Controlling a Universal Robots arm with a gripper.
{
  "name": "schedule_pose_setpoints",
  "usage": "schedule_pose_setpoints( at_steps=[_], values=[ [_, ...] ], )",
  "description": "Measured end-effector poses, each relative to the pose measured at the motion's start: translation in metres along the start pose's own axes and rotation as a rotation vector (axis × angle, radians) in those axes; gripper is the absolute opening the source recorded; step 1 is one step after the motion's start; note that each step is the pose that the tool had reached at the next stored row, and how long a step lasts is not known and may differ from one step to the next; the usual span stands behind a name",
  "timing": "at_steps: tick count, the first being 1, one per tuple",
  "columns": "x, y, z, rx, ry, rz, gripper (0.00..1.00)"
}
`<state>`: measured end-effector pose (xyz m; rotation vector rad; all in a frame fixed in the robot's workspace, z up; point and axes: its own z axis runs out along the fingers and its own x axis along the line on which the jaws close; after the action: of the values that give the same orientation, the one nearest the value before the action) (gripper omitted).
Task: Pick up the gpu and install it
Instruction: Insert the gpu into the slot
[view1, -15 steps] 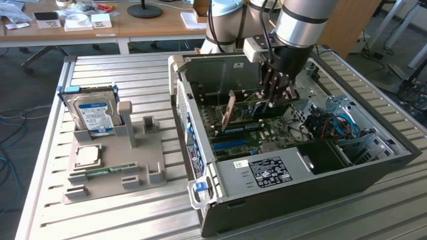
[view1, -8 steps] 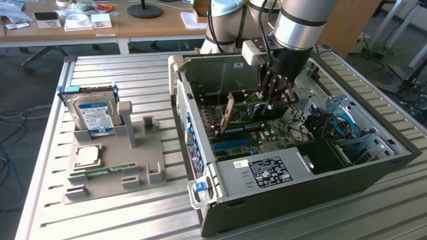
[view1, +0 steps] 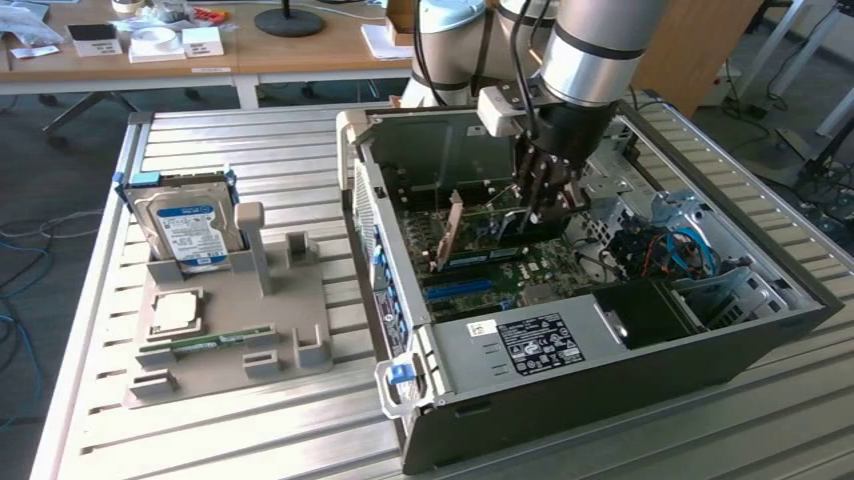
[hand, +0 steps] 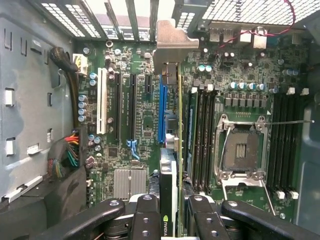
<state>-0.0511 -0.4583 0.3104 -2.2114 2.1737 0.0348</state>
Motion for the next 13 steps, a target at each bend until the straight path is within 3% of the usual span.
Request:
schedule_pose_setpoints(
  at_steps=[13],
  values=[
    [0.0002, 0.0049, 0.0069, 0.0026, -0.0001, -0.004, 0.27]
  ],
)
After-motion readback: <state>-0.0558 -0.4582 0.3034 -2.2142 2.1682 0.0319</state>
